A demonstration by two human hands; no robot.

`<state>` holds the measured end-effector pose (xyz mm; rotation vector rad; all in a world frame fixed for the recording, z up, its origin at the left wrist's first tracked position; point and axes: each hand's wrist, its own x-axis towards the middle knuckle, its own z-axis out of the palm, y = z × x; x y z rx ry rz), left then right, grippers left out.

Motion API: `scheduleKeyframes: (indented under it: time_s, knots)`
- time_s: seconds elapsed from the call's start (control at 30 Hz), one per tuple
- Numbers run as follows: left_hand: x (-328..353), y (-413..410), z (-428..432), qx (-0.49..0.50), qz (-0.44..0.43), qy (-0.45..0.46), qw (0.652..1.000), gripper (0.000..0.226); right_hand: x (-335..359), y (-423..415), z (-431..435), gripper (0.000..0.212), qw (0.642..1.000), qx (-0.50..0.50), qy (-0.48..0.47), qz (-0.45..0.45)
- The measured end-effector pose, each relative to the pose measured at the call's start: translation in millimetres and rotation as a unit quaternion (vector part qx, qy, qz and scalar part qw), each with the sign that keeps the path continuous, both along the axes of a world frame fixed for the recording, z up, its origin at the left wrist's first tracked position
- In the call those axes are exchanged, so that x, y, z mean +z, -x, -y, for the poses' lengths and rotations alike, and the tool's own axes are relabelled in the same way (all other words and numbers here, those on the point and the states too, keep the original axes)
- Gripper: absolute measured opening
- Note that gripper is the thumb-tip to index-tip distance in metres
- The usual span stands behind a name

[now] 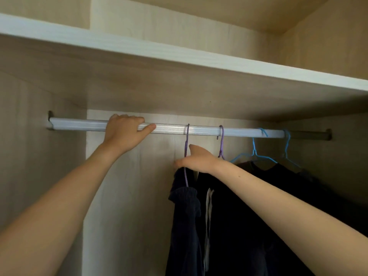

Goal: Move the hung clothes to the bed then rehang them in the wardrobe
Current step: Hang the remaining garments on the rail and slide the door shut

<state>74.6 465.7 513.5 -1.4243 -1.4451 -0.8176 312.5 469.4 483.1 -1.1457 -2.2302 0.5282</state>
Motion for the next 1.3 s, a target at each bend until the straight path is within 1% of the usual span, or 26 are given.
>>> scheduleKeyframes:
  time_s: [0.03,0.07,0.1,0.13,0.17,0.2,0.27,0.3,0.37,0.47,0.53,0.57,0.6,0.63,0.67,0.7,0.77,0.83,0.87,0.97,1.0,1.07,1.13,1.23,1.27,1.3]
  knots:
    - [0.1,0.5,-0.3,-0.001,0.003,-0.001,1.000,0.057,-1.0,5.0,-7.5,0.032,1.000,0.008,0.007,0.004]
    - [0.0,0.9,-0.5,-0.002,0.006,-0.002,1.000,0.058,-2.0,8.8,-9.3,0.009,1.000,0.009,0.011,0.000]
    - [-0.2,1.3,-1.0,-0.003,0.009,-0.004,1.000,0.059,-3.1,13.1,-13.3,0.013,1.000,0.014,0.018,-0.011]
    - [-0.7,1.4,-1.6,-0.004,0.011,-0.006,1.000,0.060,-4.5,16.6,-13.9,0.022,0.999,0.018,0.022,-0.014]
    - [-1.1,1.2,-2.2,-0.005,0.011,-0.008,1.000,0.061,-6.9,20.9,-16.7,0.026,0.999,0.028,0.021,-0.019]
    - [-1.3,1.1,-2.3,-0.007,0.010,-0.010,1.000,0.061,-8.6,25.4,-16.3,0.026,0.999,0.038,0.014,-0.021]
    - [-2.1,1.1,-2.2,-0.010,0.009,-0.013,1.000,0.059,-11.1,35.8,-17.7,0.014,0.998,0.057,0.006,-0.022]
    - [-2.4,1.3,-2.5,-0.011,0.008,-0.014,1.000,0.059,-11.8,39.2,-16.0,0.012,0.998,0.064,-0.005,-0.017]
    - [-2.4,1.6,-3.2,-0.009,0.001,-0.016,1.000,0.060,-12.3,43.1,-15.7,0.032,0.998,0.067,-0.008,-0.009]
    - [-2.1,2.2,-3.8,-0.004,-0.010,-0.023,1.000,0.062,-9.2,35.9,-14.3,0.036,0.997,0.073,-0.026,0.005]
    - [-2.0,2.7,-4.5,-0.001,-0.018,-0.026,1.000,0.063,-2.0,16.1,-17.8,0.057,0.997,0.029,-0.071,0.009]
    - [-2.0,2.8,-4.9,0.000,-0.022,-0.027,0.999,0.063,1.6,1.3,-18.5,0.061,0.994,-0.015,-0.110,0.003]
    - [-2.2,2.7,-5.1,0.000,-0.024,-0.030,0.999,0.063,3.1,-15.5,-21.5,0.057,0.985,-0.063,-0.161,-0.007]
    - [-2.2,2.7,-5.3,0.001,-0.027,-0.035,0.999,0.063,3.5,-31.6,-23.4,0.049,0.973,-0.105,-0.207,-0.003]
    - [-2.3,2.7,-5.7,0.003,-0.031,-0.040,0.999,0.063,1.1,-46.7,-25.2,0.039,0.964,-0.135,-0.227,0.013]
    - [-2.4,2.7,-6.2,0.003,-0.036,-0.044,0.998,0.064,-3.1,-58.9,-26.1,0.030,0.963,-0.152,-0.220,0.037]
    - [-2.4,2.6,-6.5,0.003,-0.047,-0.051,0.998,0.064,-15.5,-72.7,-29.4,0.015,0.982,-0.128,-0.133,0.048]
    - [-2.0,3.5,-6.7,0.007,-0.056,-0.056,0.997,0.063,-28.4,-75.9,-38.7,0.006,0.996,-0.072,-0.051,0.008]
    - [-1.7,3.6,-6.7,0.008,-0.057,-0.057,0.997,0.063,-31.2,-76.0,-42.8,0.003,0.997,-0.060,-0.034,-0.018]
    - [-2.2,3.7,-7.7,0.002,-0.053,-0.055,0.997,0.062,-33.8,-72.8,-46.6,0.015,0.996,-0.051,-0.019,-0.064]
    - [-2.6,3.2,-7.7,-0.001,-0.052,-0.055,0.997,0.062,-34.1,-71.4,-44.9,0.015,0.996,-0.047,-0.020,-0.072]
    - [-3.4,2.9,-7.6,-0.003,-0.052,-0.055,0.997,0.060,-34.9,-68.2,-41.3,0.006,0.996,-0.038,-0.021,-0.071]
    - [-3.7,3.0,-7.9,-0.002,-0.059,-0.056,0.997,0.059,-34.7,-67.8,-37.6,0.028,0.997,-0.031,-0.008,-0.067]
    - [-3.7,4.9,-9.3,-0.008,-0.057,-0.062,0.996,0.057,-29.5,-78.0,-40.4,0.050,0.998,-0.025,-0.010,-0.064]
    - [-3.5,6.3,-10.4,-0.006,-0.058,-0.064,0.996,0.058,-25.5,-87.7,-42.7,0.058,0.996,-0.037,-0.027,-0.073]
    - [-3.3,7.3,-11.2,-0.002,-0.062,-0.063,0.996,0.059,-22.1,-100.9,-44.3,0.060,0.993,-0.064,-0.067,-0.077]
